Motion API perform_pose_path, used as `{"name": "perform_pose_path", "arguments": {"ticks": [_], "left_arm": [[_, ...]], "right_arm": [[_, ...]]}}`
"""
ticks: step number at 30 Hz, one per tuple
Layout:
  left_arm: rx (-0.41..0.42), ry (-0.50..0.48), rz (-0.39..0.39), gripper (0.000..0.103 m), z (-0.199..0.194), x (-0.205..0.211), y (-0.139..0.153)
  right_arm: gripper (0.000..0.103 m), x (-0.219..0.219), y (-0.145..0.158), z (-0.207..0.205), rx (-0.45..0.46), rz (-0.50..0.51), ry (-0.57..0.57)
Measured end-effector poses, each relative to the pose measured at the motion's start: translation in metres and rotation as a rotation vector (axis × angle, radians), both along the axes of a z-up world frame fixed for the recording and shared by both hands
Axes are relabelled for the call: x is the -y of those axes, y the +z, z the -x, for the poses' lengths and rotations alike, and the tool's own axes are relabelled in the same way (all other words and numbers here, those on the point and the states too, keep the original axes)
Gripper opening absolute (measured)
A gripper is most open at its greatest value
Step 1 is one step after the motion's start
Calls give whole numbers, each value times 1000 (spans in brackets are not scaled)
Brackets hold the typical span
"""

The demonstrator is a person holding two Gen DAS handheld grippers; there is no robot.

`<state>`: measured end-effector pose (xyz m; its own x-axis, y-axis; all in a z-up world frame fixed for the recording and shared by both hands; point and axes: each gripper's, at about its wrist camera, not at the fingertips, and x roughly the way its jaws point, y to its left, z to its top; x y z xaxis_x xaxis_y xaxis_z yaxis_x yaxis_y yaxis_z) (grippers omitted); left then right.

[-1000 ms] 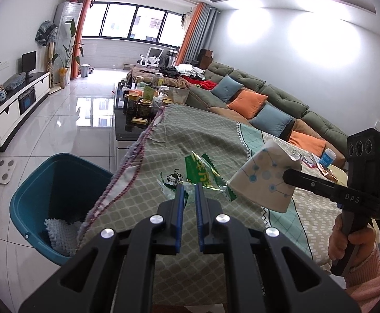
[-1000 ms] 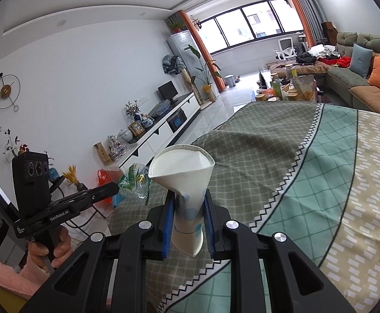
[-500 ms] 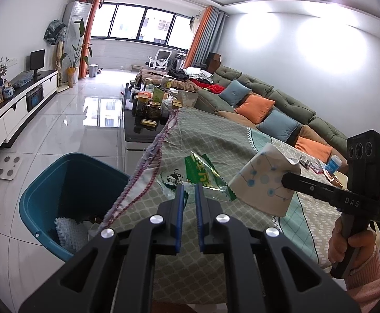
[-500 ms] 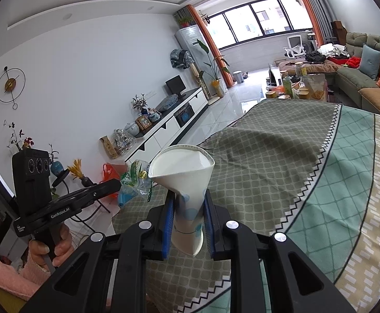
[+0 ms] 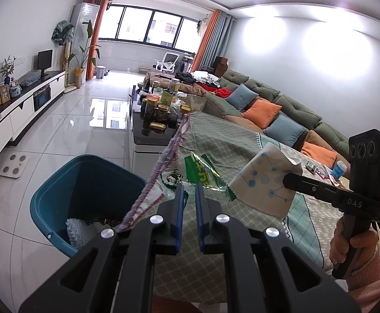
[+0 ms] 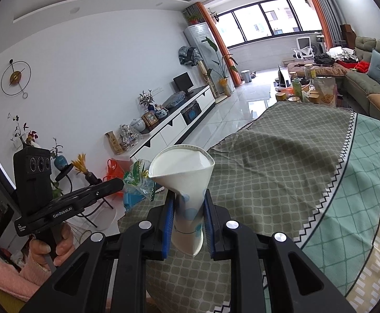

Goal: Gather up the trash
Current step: 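Carry the wrapper and paper cup over to the teal bin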

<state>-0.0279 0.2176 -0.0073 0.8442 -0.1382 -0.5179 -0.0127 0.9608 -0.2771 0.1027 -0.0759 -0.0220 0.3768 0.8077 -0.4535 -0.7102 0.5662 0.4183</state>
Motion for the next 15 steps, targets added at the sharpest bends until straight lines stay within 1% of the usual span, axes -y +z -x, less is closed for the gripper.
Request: {"name": "perform_pose_path", "arguments": {"ticks": [15], "left_arm": [[5,34,4,10,1,-9,-2]], "right_arm": [[21,-19,-1,-5,1,9,37]]}}
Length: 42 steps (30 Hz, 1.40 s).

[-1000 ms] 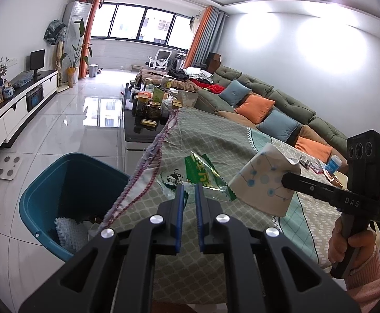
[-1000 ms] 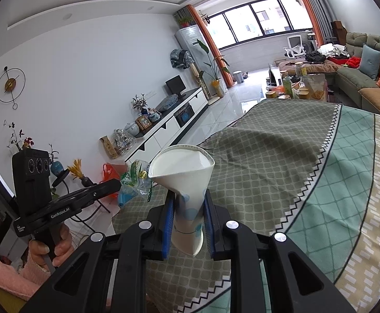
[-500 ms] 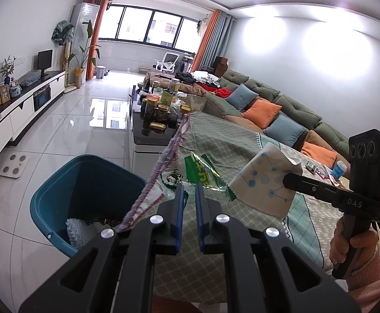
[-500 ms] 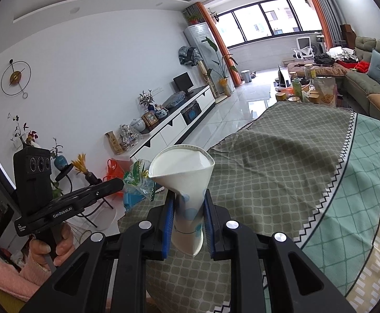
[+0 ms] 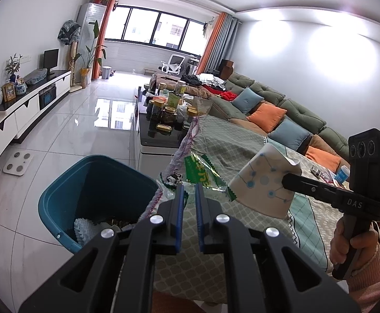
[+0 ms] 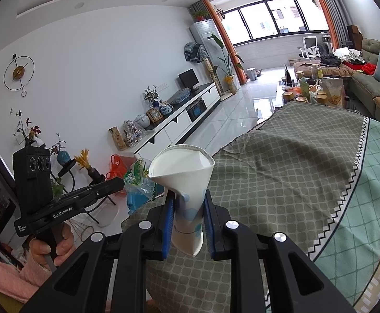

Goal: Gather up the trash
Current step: 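Carry the wrapper and paper cup over to the teal bin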

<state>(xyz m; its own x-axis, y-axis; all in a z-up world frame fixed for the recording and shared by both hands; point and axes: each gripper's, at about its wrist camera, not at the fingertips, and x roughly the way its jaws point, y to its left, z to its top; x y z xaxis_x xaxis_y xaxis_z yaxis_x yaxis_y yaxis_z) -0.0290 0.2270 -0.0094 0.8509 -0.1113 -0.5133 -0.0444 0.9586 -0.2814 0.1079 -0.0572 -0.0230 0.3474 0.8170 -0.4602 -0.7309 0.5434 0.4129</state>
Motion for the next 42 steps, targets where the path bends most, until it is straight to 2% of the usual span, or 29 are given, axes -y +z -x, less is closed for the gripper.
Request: {"name": "perform_pose_path", "arguments": {"ticks": [42], "left_arm": [[4,97,-6,10,3,-5,-3]], "right_arm": [[21,-45,1,-1,17,29,86]]}}
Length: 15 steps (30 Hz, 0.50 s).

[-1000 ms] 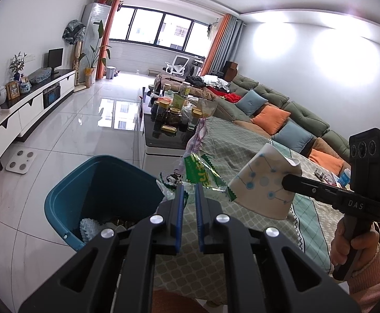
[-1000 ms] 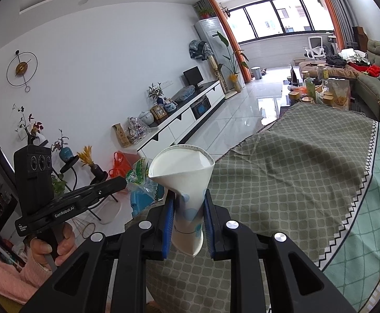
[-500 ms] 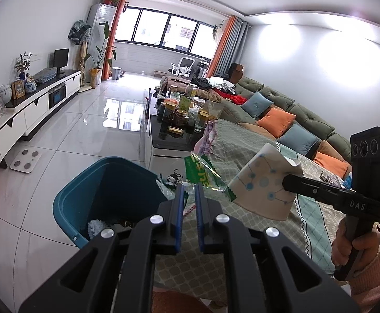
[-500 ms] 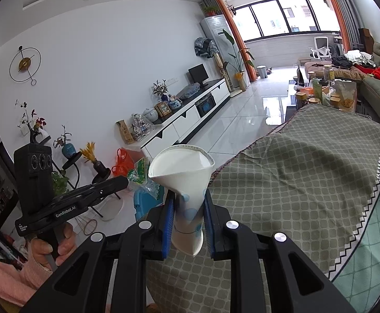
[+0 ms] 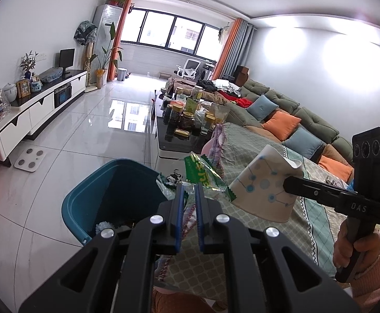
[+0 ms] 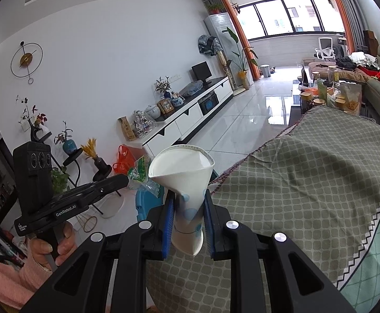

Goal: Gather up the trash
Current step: 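Carry the wrapper and paper cup over to the teal bin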

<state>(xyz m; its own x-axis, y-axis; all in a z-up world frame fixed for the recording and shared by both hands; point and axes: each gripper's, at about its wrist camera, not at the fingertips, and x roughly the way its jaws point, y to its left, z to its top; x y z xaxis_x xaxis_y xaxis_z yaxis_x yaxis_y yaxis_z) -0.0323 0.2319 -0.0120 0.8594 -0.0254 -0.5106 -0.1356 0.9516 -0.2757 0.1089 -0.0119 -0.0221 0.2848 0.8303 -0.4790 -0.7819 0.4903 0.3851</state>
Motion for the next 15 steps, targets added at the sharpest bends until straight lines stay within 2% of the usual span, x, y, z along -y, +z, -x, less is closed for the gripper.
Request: {"name": "perform_pose_path", "arguments": {"ticks": [15], "left_arm": [[-8,36,4,10,0,0,-2]], "right_arm": [[21,-24,1,1,7,19,29]]}}
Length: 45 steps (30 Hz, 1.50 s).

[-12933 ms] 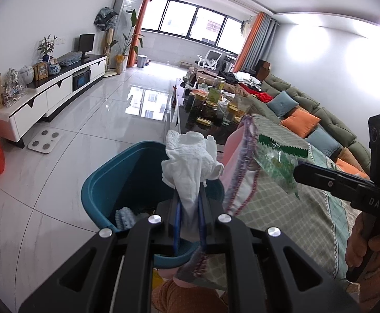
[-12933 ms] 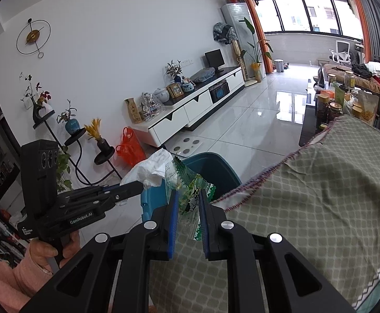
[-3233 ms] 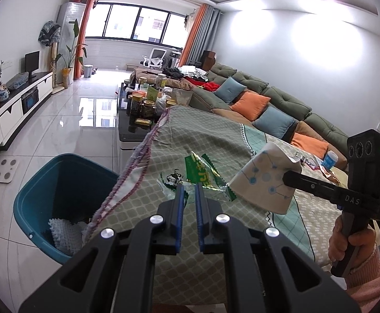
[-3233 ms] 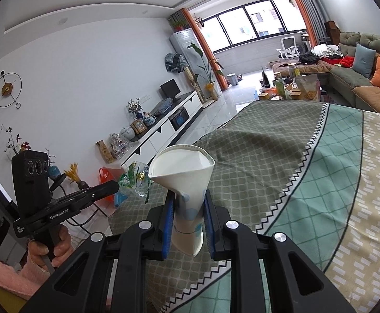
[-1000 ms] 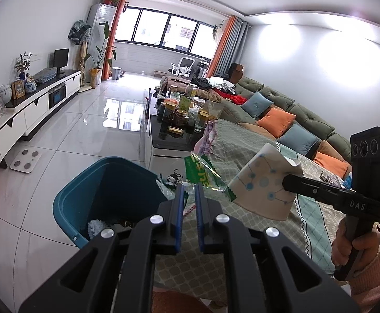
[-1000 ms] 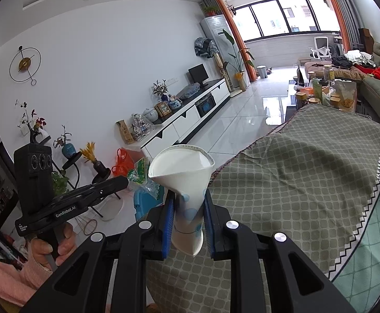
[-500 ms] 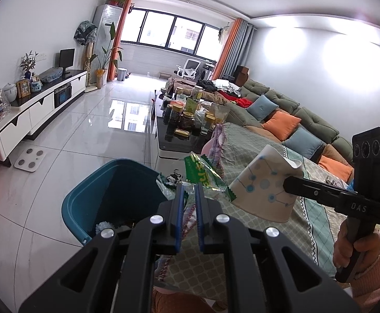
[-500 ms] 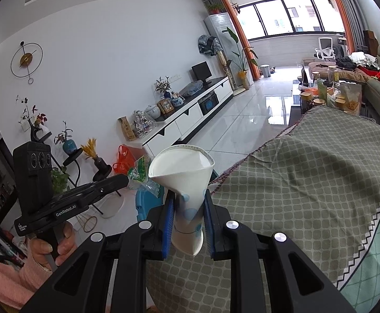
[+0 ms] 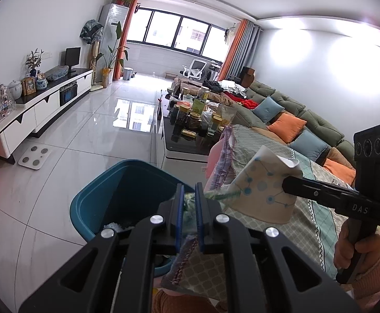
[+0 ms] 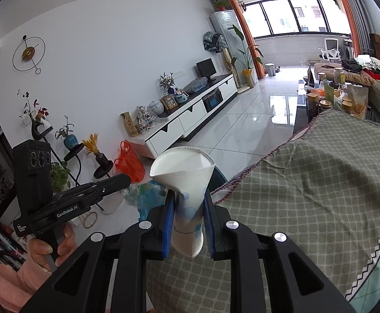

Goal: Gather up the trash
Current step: 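Carry the wrapper and paper cup over to the teal bin, then lower both items into the teal bin and open both tools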

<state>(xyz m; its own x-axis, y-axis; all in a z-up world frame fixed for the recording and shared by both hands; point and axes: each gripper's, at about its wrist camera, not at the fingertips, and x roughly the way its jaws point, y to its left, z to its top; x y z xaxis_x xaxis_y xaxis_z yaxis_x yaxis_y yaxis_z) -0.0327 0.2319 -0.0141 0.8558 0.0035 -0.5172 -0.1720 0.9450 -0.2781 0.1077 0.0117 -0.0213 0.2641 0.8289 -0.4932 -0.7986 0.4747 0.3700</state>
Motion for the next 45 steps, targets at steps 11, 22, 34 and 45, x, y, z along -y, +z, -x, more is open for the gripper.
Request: {"name": "perform_pose_path", "arguments": {"ticks": [11,22,34,45], "left_arm": [[-27,17,43,10,-10,-14,-11],[-37,29,46,10,-16,-17,-13],[-50,40,48,17,-22,-19,-17],[-72,61,43,27,-27,-21,-23]], "right_arm": [[20,-26,1,-4,-1,14,25],[20,-45,0,-5,2,35,55],[20,-67,-5,-7,-19,57,71],[20,-85,-11,-14,-40,86,79]]}}
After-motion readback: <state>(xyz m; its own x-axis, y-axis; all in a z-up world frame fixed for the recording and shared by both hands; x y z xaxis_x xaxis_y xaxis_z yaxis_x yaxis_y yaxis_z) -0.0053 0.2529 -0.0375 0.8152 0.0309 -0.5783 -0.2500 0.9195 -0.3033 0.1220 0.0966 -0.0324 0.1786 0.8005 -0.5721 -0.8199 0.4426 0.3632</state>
